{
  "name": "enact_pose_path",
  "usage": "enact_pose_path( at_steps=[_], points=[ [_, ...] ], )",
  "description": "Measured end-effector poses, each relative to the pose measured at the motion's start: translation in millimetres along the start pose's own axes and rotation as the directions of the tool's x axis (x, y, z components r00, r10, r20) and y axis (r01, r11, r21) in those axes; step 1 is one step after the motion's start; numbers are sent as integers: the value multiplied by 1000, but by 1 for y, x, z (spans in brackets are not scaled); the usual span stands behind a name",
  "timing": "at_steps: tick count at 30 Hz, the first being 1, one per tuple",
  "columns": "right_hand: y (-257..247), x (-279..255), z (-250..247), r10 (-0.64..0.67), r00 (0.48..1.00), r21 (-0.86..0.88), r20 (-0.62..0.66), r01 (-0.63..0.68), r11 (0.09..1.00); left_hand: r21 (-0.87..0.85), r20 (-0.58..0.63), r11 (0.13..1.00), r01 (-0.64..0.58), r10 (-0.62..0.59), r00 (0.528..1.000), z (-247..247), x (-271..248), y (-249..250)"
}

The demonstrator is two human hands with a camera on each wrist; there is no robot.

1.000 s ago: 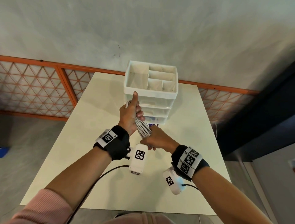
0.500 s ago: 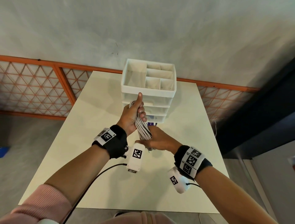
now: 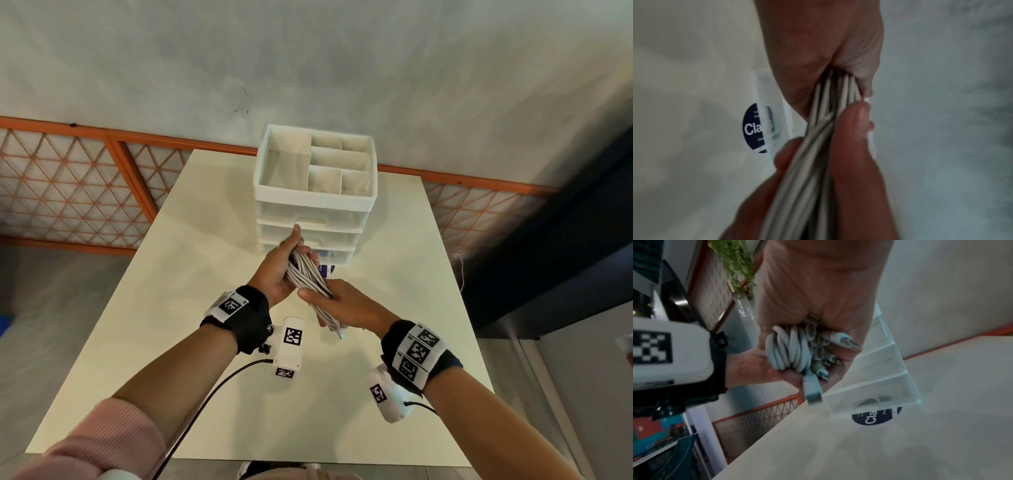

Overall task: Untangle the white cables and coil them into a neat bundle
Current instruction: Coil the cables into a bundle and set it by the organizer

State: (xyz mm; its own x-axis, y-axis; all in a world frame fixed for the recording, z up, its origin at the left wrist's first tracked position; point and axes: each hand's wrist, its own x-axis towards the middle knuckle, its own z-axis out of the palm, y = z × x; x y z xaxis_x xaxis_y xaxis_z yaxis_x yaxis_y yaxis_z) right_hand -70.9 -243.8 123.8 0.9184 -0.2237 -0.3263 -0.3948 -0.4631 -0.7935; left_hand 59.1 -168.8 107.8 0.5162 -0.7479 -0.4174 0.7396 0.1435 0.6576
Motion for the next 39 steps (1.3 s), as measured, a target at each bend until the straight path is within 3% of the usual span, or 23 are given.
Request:
enact_pose_path(
  at_steps=[4,8,13,21,29,34,39],
  points=[
    [19,3,-6,100,991,45,85,-104,994,90,-27,991,97,-95,995,-6,18,-18],
    [39,2,-19,182,978,119,100,-194,974,252,-93,962,109,-88,992,-11,43,-25],
    [62,-1,-34,243,965,160,94,-256,953,71,-224,997,25,-9,975,-7,75,-25],
    [80,-13,-43,289,956,187,48,-293,937,69,-236,997,-29,44,971,-6,101,-36],
    [49,-12,-92,177,975,-8,131,-178,984,108,-195,994,-37,57,979,-29,70,-58],
    [0,38,-99,67,977,-178,202,-31,983,125,-152,992,-22,41,988,-36,44,-59],
    [-22,100,-74,58,949,-433,311,87,897,109,-153,994,-25,42,987,-36,35,-58]
  ],
)
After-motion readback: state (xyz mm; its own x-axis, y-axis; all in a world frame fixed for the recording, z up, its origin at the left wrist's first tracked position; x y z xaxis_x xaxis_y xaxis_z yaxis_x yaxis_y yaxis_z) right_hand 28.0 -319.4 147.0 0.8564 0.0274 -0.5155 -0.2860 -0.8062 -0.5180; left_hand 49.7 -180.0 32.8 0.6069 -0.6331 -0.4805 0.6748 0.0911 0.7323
